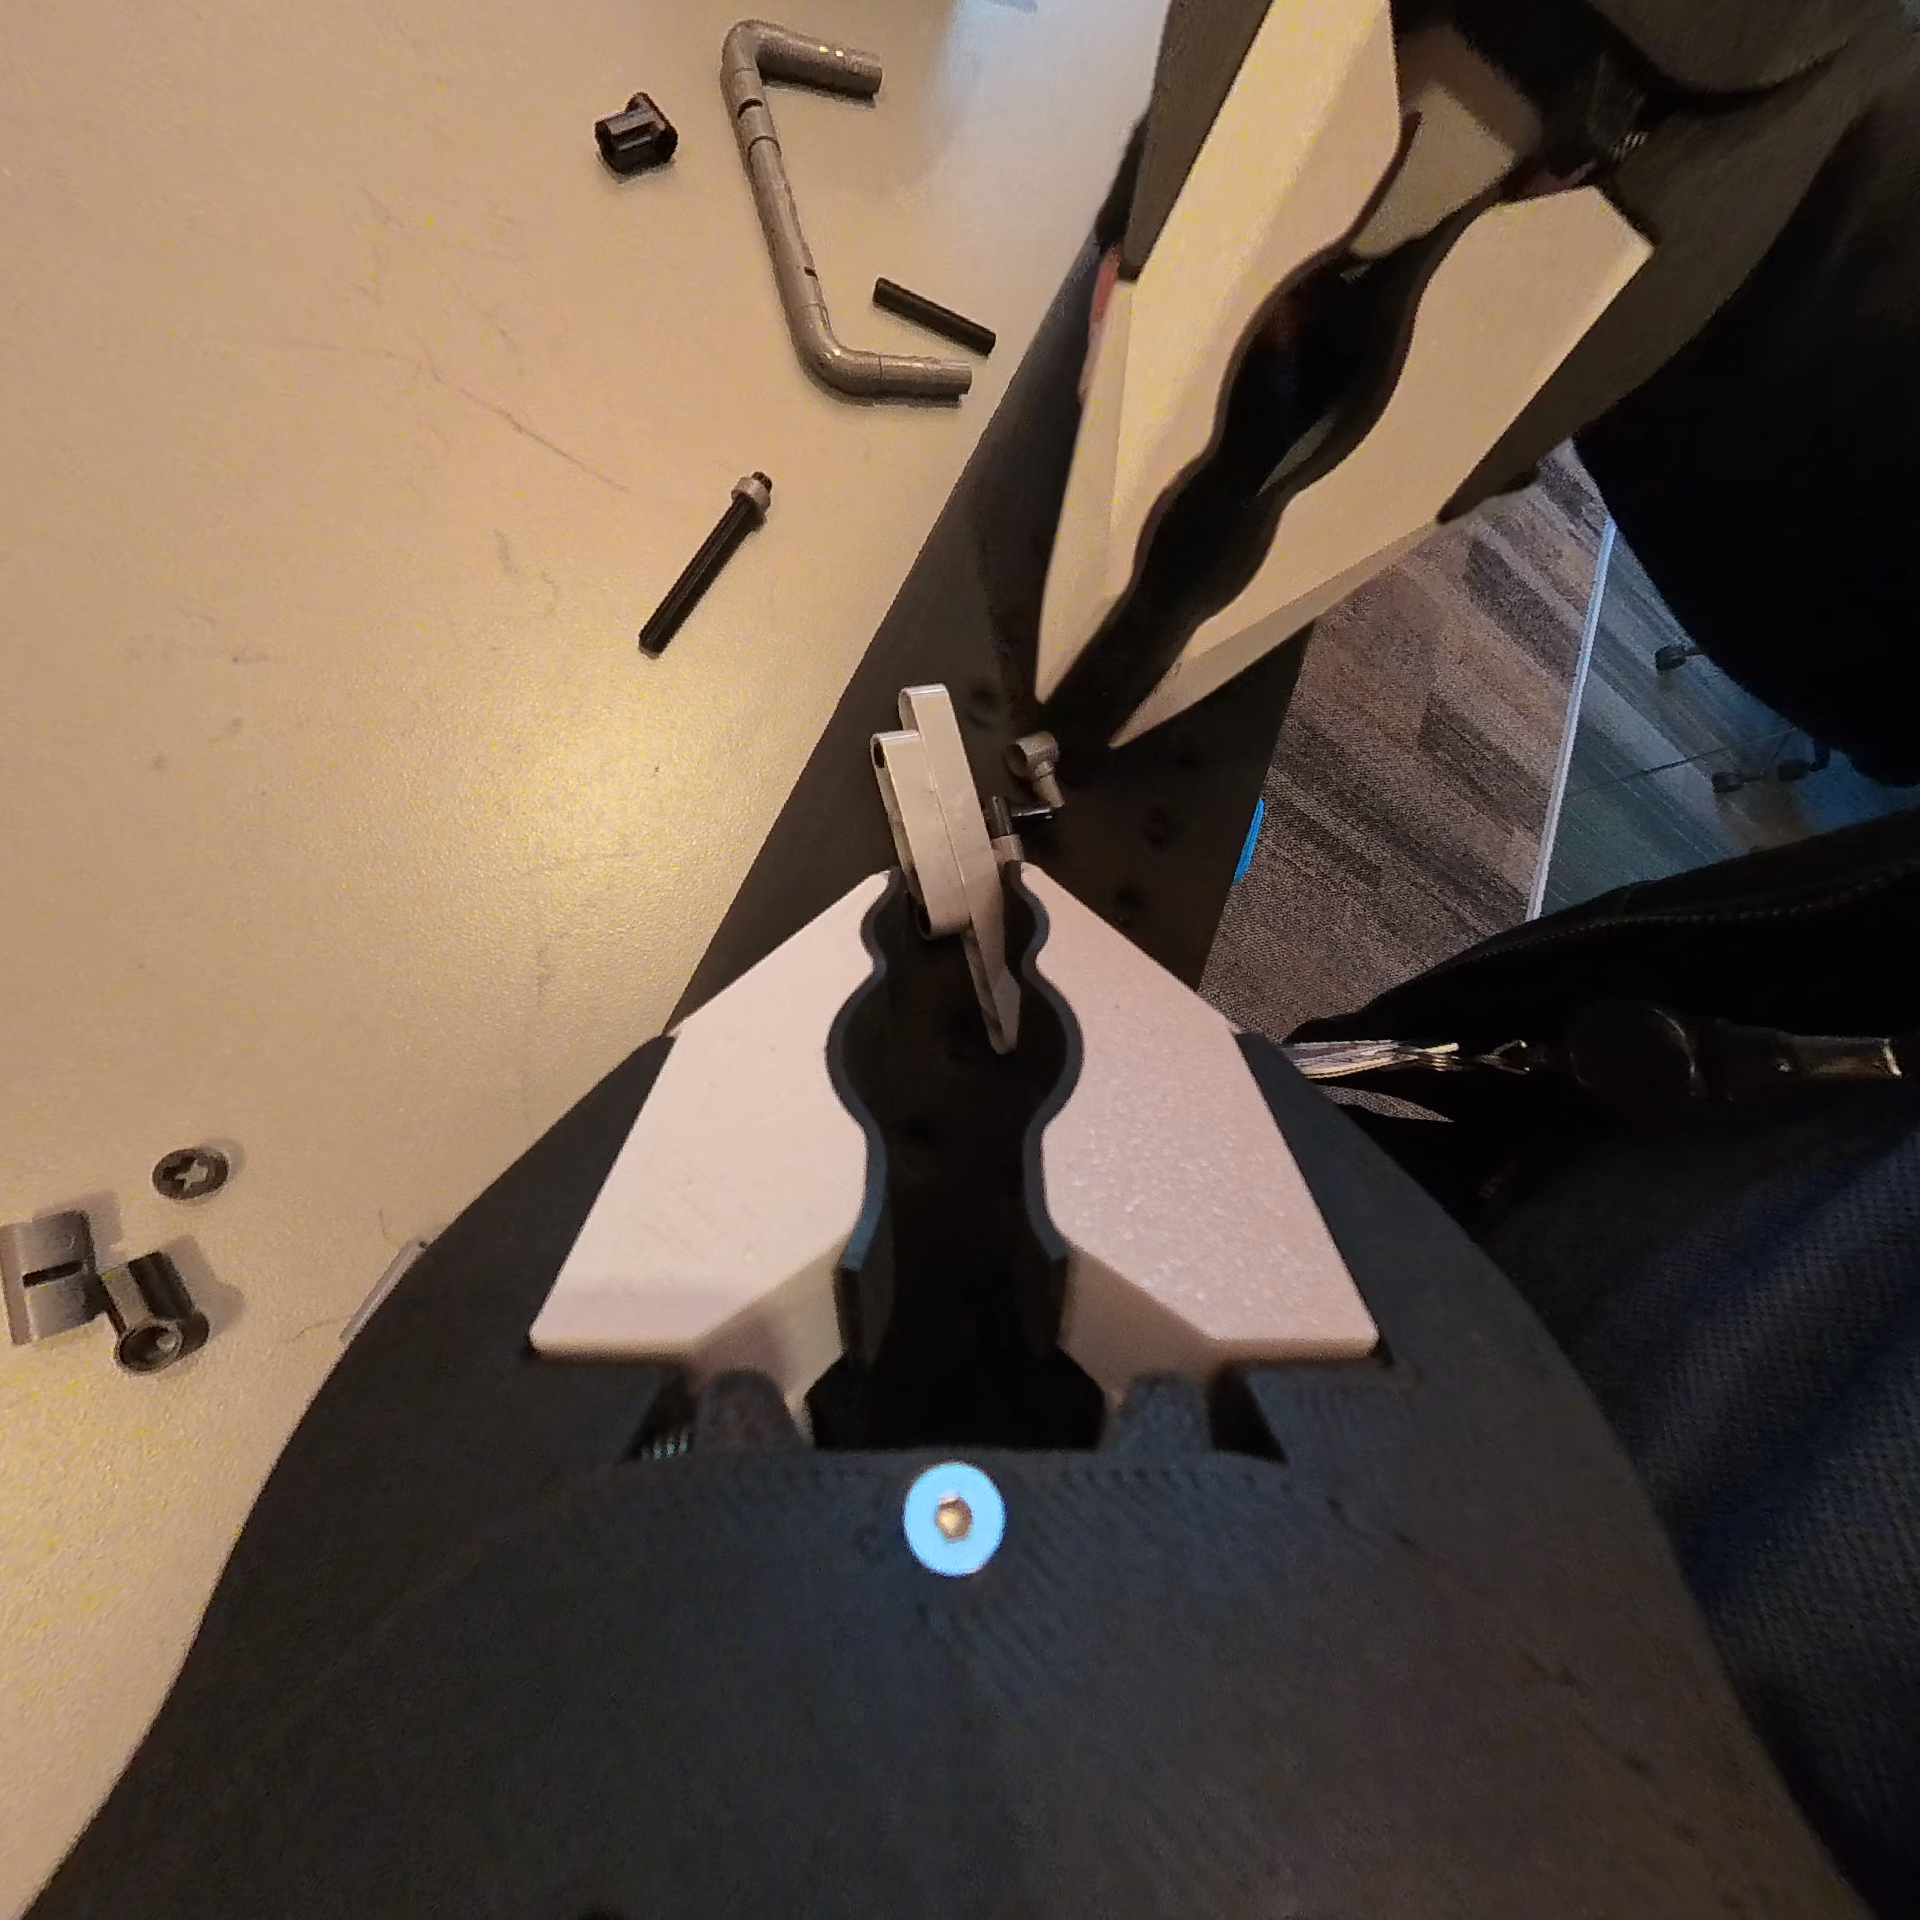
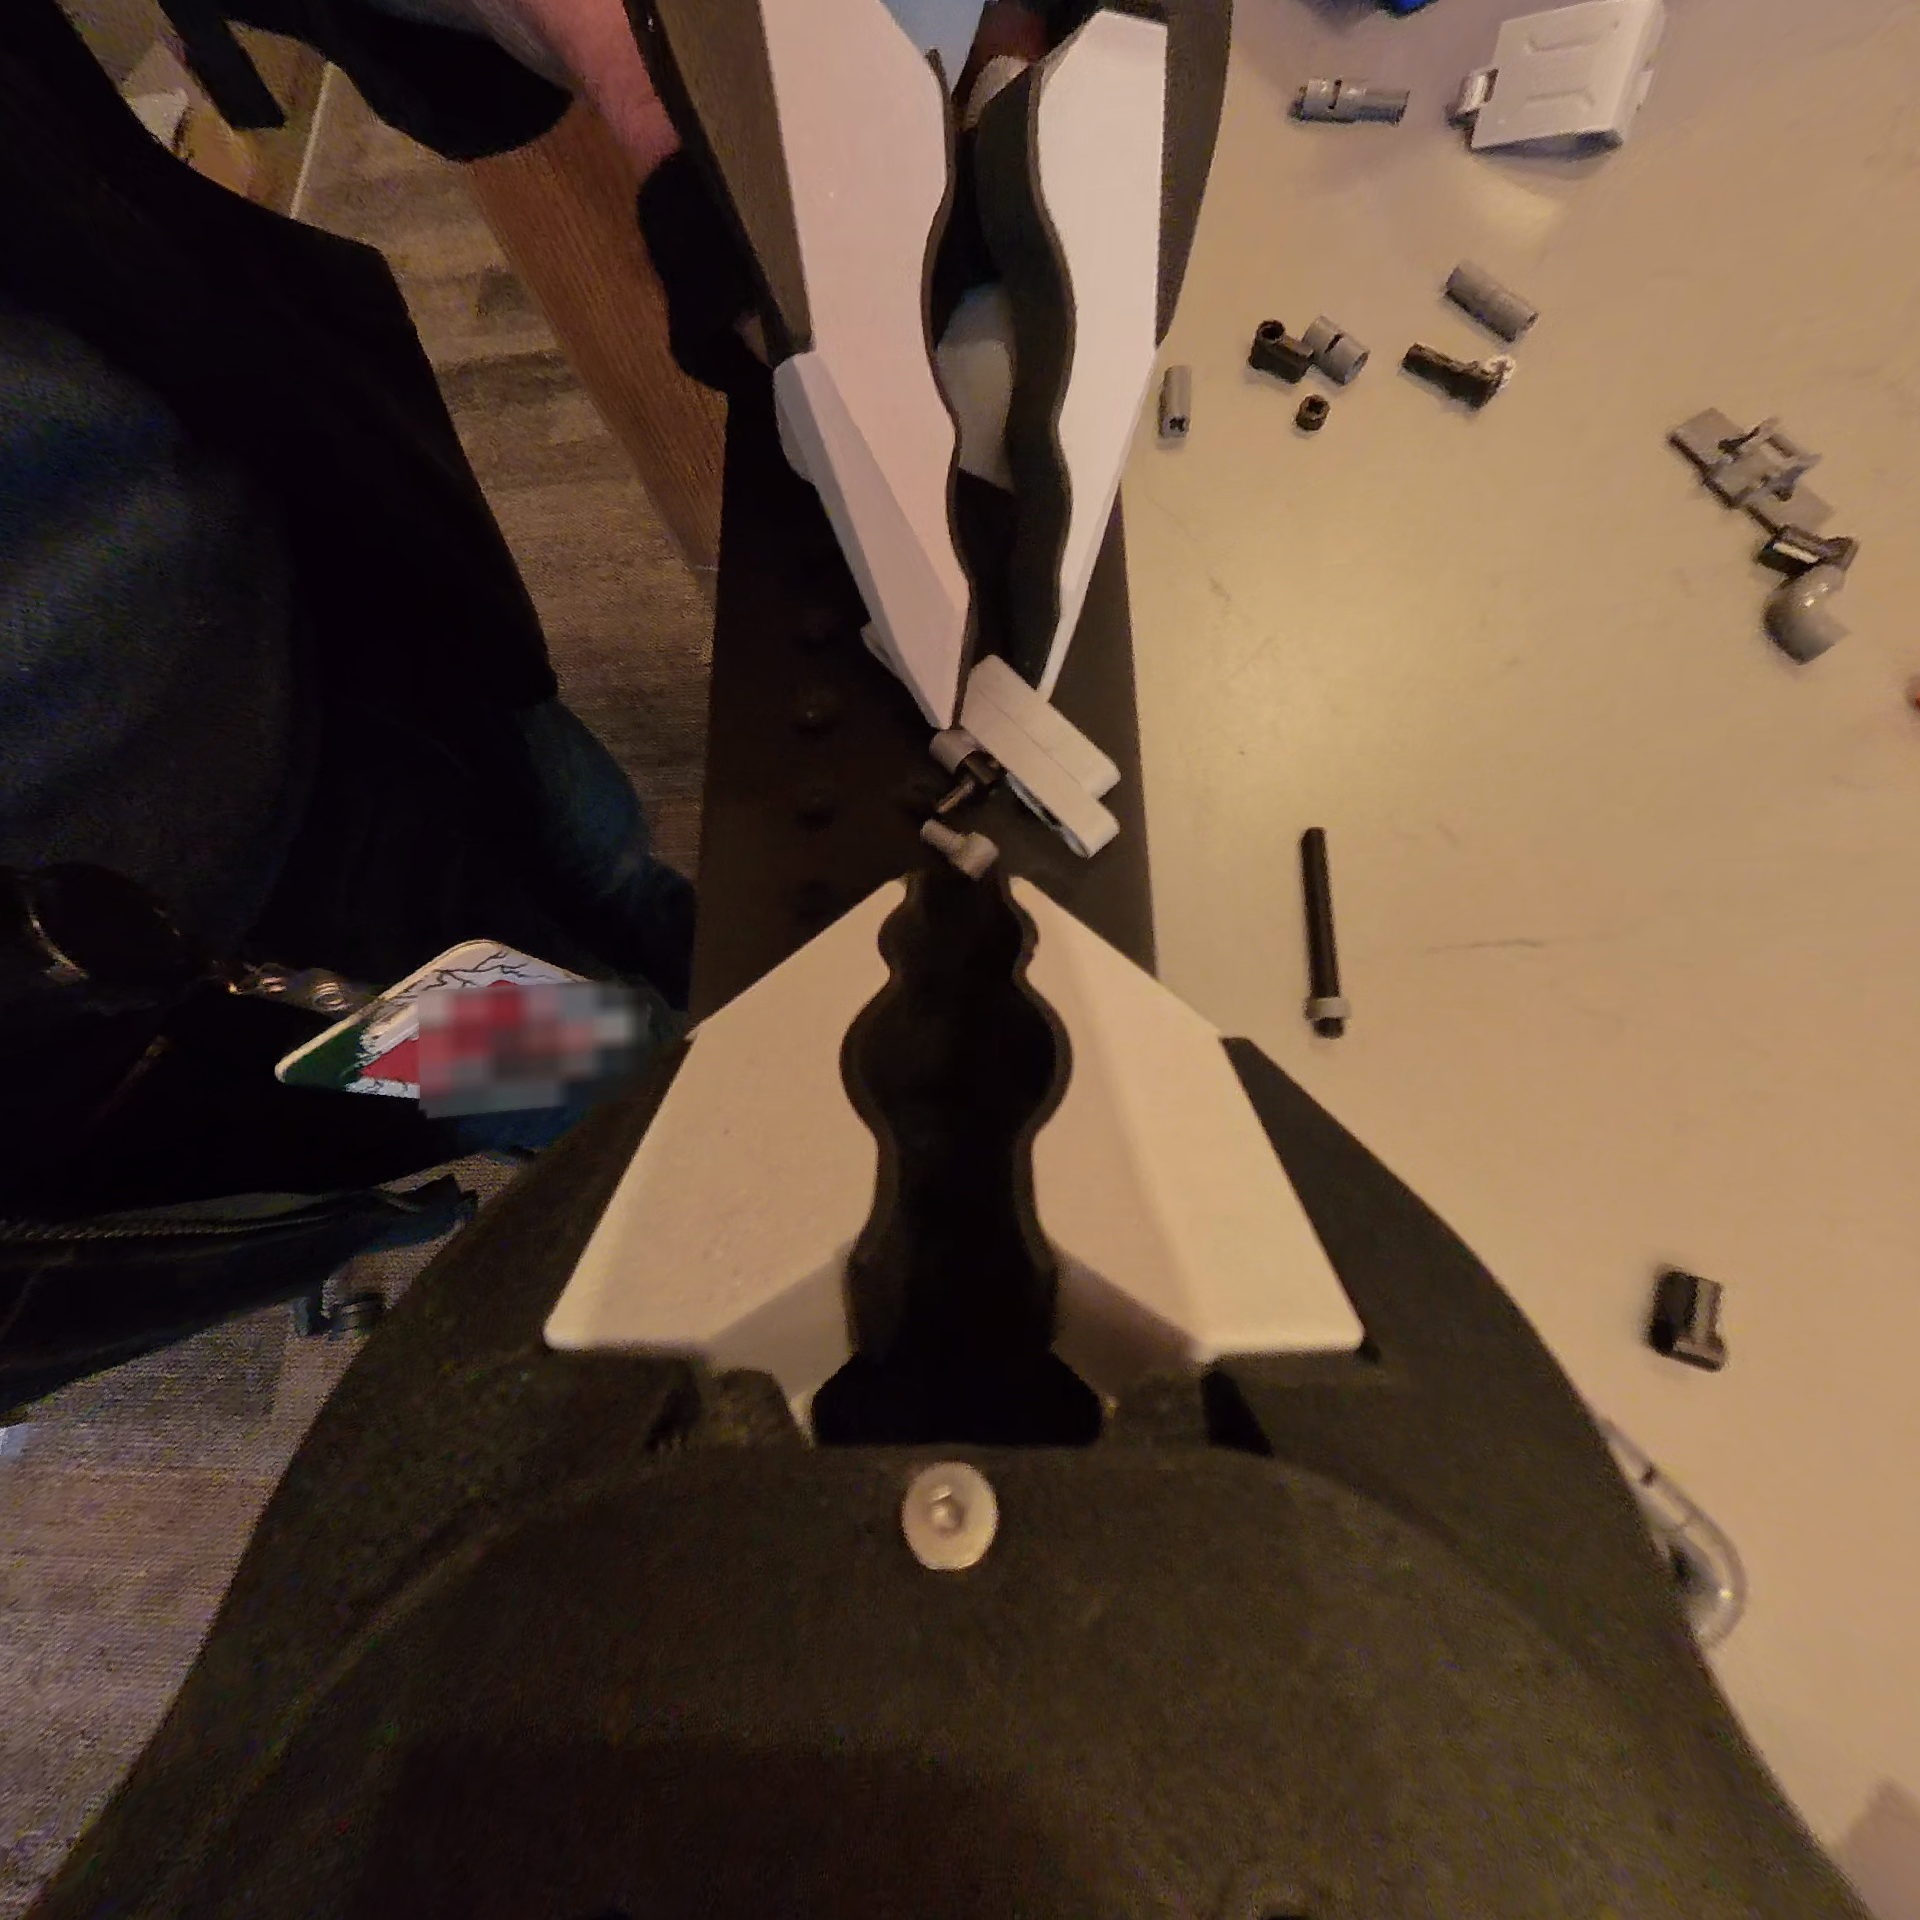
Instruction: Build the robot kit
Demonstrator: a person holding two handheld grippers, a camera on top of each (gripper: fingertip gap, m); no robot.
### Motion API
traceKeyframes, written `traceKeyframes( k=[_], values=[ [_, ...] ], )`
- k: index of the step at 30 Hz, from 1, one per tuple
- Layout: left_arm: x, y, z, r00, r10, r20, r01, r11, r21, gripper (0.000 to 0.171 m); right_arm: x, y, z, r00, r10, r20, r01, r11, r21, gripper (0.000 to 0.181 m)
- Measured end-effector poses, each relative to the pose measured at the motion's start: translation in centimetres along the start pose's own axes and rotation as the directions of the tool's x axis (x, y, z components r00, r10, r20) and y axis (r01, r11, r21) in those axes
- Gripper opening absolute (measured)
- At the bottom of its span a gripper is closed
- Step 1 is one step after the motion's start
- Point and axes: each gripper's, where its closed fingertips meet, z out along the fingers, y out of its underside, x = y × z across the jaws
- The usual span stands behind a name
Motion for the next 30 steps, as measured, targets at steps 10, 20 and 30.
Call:
traceKeyframes(
  k=[10,20,30],
  values=[
    [-0.1,0.0,-0.1,1.000,-0.011,0.004,0.011,1.000,0.004,0.016,0.4,-0.1,1.2,0.985,-0.109,0.137,0.118,0.991,-0.061,0.009],
    [-0.1,0.0,-0.1,0.999,-0.033,0.006,0.033,0.999,0.018,0.016,0.3,0.0,0.9,0.995,-0.034,0.096,0.040,0.997,-0.060,0.007],
    [-0.1,-0.1,-0.1,0.997,-0.076,0.029,0.075,0.996,0.041,0.016,1.6,-0.3,0.9,0.955,0.260,-0.141,-0.256,0.966,0.046,0.007]
  ],
)
